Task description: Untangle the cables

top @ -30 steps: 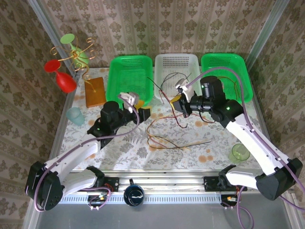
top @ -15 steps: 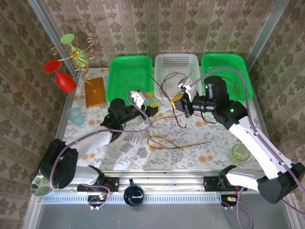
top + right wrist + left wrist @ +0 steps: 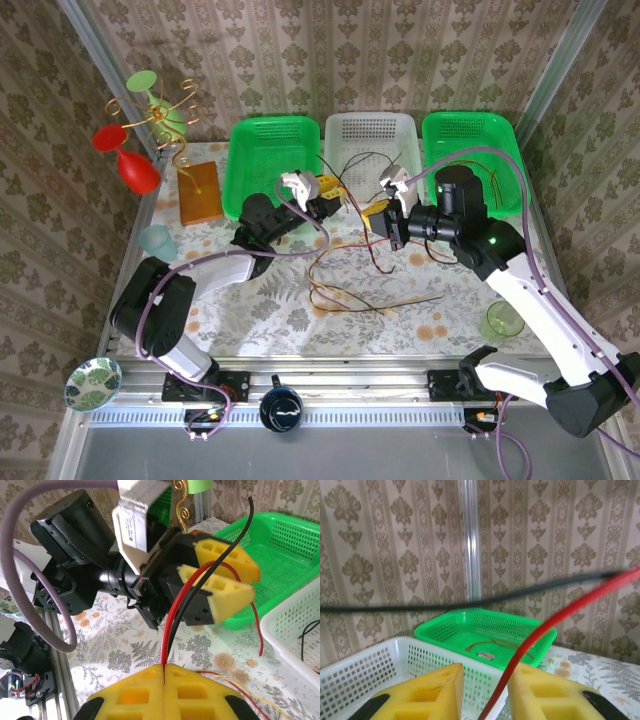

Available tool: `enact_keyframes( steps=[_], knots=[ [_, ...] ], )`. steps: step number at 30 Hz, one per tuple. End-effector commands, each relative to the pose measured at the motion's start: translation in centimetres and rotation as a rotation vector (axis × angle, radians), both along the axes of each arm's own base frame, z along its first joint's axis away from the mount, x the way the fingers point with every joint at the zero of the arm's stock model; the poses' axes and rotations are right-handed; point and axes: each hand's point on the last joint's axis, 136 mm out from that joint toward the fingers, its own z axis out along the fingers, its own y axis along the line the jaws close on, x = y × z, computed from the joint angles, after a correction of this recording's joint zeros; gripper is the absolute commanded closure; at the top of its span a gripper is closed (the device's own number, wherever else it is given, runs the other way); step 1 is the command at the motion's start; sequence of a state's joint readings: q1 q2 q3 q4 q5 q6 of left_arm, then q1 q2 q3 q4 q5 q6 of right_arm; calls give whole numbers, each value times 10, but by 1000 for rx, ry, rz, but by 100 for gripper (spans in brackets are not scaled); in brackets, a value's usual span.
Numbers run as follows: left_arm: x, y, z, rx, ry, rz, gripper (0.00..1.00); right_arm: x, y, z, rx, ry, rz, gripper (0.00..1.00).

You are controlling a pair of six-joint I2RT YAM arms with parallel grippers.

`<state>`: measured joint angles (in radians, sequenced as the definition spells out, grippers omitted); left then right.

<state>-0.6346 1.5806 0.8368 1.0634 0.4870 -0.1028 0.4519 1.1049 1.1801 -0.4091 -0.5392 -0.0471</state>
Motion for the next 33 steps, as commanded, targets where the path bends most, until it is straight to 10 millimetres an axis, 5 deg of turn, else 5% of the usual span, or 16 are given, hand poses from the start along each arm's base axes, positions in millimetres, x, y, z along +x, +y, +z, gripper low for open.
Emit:
enact_keyframes(
  steps=[1, 7, 10, 16, 19, 25, 33],
  knots=[
    [-8, -6, 25, -64, -58, -59, 72, -1, 1, 6, 34, -11, 4, 100],
    [-6, -3, 23, -72, -45, -25, 99, 3, 0, 4, 32, -8, -5, 100],
    [-7, 4, 26, -60, -65, 13, 100, 5, -2, -4, 20, 22, -16, 100],
    [-16, 7, 31, 31, -97, 12, 100, 11, -10, -16, -8, 62, -81, 46],
    [-20, 8, 31, 64, -101, 6, 100, 15, -12, -6, 8, 45, -108, 39],
    [-28, 7, 32, 68, -99, -29, 100, 38, -18, 14, 117, 156, -216, 36],
    [-32, 3, 30, 67, -93, -41, 100, 66, 4, 35, 323, 367, -240, 32]
  ],
)
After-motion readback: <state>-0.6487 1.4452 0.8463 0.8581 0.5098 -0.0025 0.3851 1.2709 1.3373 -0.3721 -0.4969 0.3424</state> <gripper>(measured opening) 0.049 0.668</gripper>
